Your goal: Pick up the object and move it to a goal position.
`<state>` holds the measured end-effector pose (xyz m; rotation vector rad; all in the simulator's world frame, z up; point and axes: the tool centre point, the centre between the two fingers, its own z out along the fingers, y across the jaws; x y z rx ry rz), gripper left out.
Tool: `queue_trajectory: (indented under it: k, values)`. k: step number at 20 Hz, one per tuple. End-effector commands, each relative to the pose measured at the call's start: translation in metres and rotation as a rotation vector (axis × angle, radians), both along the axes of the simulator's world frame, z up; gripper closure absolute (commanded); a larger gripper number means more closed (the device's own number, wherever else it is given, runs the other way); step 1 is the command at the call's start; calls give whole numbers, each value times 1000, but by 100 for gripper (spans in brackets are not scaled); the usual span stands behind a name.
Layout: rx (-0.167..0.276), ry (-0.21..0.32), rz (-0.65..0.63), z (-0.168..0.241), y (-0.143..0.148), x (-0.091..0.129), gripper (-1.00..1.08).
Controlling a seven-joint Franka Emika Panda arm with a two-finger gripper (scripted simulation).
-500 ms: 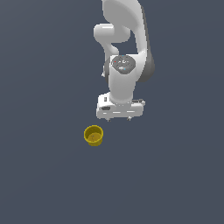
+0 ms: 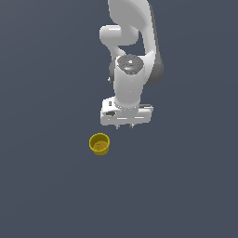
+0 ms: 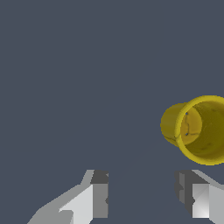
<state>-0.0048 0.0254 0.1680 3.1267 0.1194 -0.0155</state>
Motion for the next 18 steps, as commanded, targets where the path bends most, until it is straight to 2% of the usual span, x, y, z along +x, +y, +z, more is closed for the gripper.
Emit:
queue_trajectory:
  k: [1,10,18]
  values:
    - [-1,1,-2,0,0,0,-20]
    - [-8,17,-94,-7,-9,9,-20]
    - [-30,50,-279,-20,-27,25,-20]
